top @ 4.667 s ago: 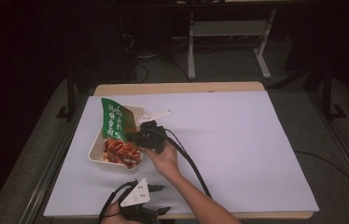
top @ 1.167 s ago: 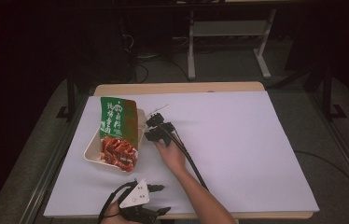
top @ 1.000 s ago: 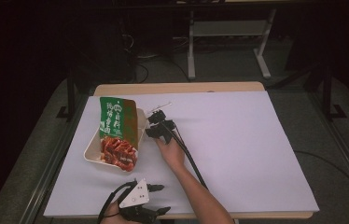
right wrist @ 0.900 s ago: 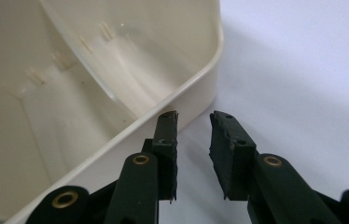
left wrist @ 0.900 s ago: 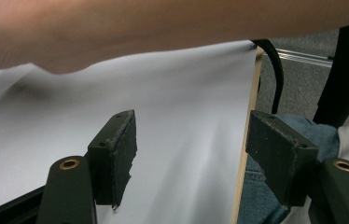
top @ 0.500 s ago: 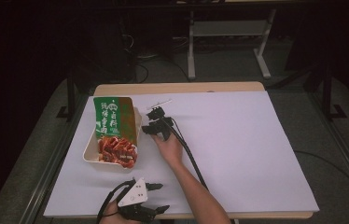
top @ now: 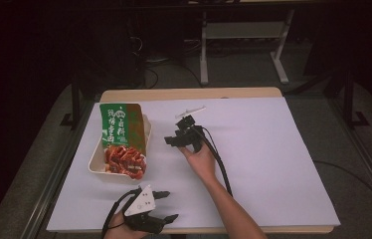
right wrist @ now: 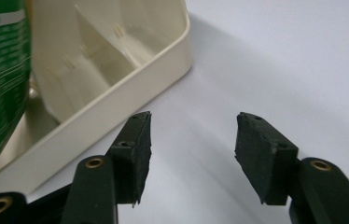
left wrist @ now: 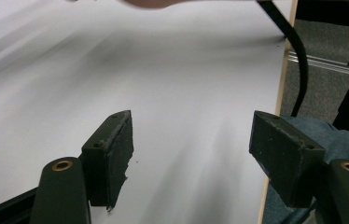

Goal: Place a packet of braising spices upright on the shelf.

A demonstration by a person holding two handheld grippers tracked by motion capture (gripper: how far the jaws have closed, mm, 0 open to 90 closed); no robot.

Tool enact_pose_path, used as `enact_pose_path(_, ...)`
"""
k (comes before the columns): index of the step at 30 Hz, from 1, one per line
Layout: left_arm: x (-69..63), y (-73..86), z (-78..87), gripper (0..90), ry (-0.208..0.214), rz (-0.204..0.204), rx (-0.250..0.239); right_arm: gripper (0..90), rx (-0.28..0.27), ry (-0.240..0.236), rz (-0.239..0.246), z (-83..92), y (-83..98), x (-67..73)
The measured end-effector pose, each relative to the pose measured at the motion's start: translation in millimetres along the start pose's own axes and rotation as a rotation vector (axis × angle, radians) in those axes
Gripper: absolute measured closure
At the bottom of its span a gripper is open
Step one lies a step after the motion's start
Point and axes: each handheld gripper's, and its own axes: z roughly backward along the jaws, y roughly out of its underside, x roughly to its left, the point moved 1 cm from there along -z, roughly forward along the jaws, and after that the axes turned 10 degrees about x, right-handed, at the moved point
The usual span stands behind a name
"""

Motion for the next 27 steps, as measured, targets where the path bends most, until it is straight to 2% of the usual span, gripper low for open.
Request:
enact_pose_path(3,1.6,0.3,-0.3,28.7,-0.006,0.01,0.003,42.1,-0.008,-0.02,0.003,12.3,7.9,-3.5)
enact_pose_path(11,4.7,1.0,0.9,28.3,-0.019,0.021,0.002,39.8,-0.011,-0.02,0.024,44.9,31.5,-10.3)
enact_pose_path(19,5.4,1.3,0.5,28.0,-0.023,0.028,0.004,37.9,-0.003,-0.026,0.044,67.9,54.4,-14.8)
enact_pose_path(27,5.3,1.2,-0.5,27.4,-0.023,0.027,0.012,35.3,0.012,-0.035,0.034,85.4,83.6,-20.6)
